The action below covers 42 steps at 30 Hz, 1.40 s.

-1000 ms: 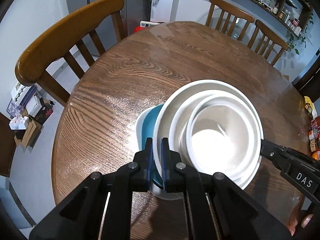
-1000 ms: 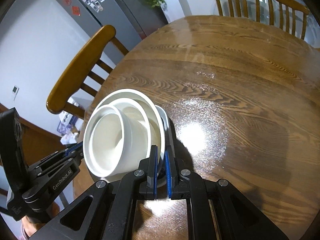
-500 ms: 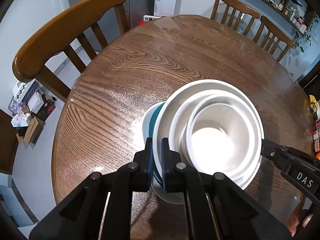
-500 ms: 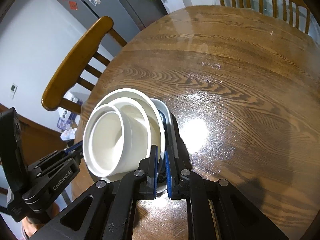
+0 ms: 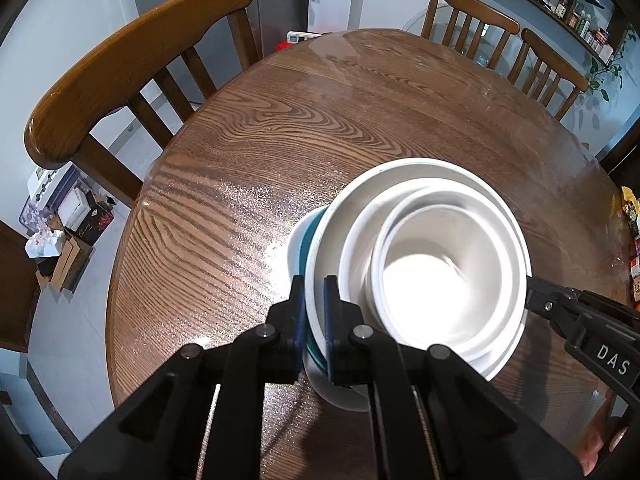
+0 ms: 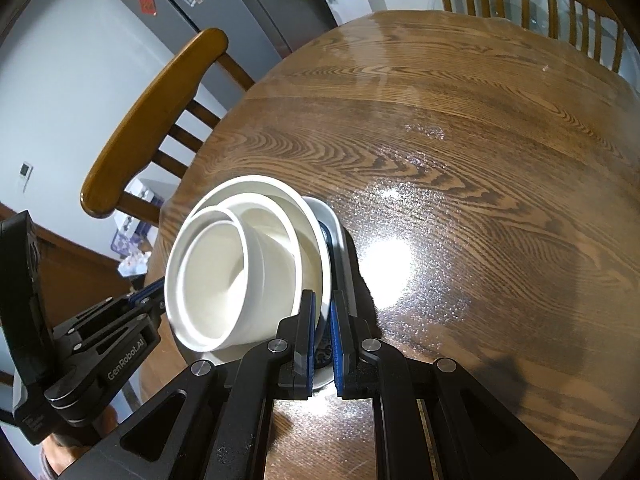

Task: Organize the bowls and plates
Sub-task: 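Lower the nested bowl stack onto the teal dish with both tools, then open both tools and withdraw them from the bowl stack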

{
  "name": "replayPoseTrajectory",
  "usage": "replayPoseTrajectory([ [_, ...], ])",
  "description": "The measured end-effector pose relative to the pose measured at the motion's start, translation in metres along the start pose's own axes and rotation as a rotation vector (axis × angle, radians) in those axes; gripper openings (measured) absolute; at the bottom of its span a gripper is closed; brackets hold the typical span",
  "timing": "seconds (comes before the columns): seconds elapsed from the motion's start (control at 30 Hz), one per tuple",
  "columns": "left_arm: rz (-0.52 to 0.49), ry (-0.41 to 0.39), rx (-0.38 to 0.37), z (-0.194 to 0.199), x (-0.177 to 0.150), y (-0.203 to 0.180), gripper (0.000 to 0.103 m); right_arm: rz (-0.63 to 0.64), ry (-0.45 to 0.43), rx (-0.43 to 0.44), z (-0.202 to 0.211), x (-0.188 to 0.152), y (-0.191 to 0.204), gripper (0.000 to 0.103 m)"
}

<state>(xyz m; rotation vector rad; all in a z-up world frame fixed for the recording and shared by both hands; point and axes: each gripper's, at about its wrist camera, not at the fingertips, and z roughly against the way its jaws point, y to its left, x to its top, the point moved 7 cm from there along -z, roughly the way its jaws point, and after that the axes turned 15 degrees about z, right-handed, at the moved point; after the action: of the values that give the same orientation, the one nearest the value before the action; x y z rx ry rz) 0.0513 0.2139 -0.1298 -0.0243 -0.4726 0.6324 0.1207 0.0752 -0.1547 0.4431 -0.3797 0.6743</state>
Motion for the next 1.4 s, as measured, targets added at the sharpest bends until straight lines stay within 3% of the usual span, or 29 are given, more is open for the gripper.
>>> replayPoseTrajectory([
  [0.67, -0.006, -0.005, -0.006, -0.001, 0.003, 0.0, 0.005, 0.0, 0.0, -0.025, -0.001, 0.0, 0.003, 0.011],
  [0.9, -0.006, -0.01, -0.004, -0.001, 0.003, 0.002, 0.012, 0.005, -0.006, -0.049, 0.001, 0.001, 0.004, 0.011],
  [1.1, 0.004, -0.068, 0.016, 0.01, 0.01, 0.01, 0.034, 0.026, -0.054, -0.106, 0.016, 0.005, 0.001, 0.011],
  [1.2, 0.005, -0.1, 0.017, 0.02, 0.014, 0.011, 0.039, 0.05, -0.076, -0.109, 0.027, 0.006, 0.005, 0.011],
  [1.33, -0.001, -0.14, 0.014, 0.035, 0.015, 0.012, 0.059, 0.073, -0.101, -0.109, 0.042, 0.004, 0.009, 0.011],
  [1.4, -0.012, -0.166, 0.015, 0.045, 0.013, 0.011, 0.059, 0.09, -0.108, -0.11, 0.049, 0.003, 0.012, 0.011],
])
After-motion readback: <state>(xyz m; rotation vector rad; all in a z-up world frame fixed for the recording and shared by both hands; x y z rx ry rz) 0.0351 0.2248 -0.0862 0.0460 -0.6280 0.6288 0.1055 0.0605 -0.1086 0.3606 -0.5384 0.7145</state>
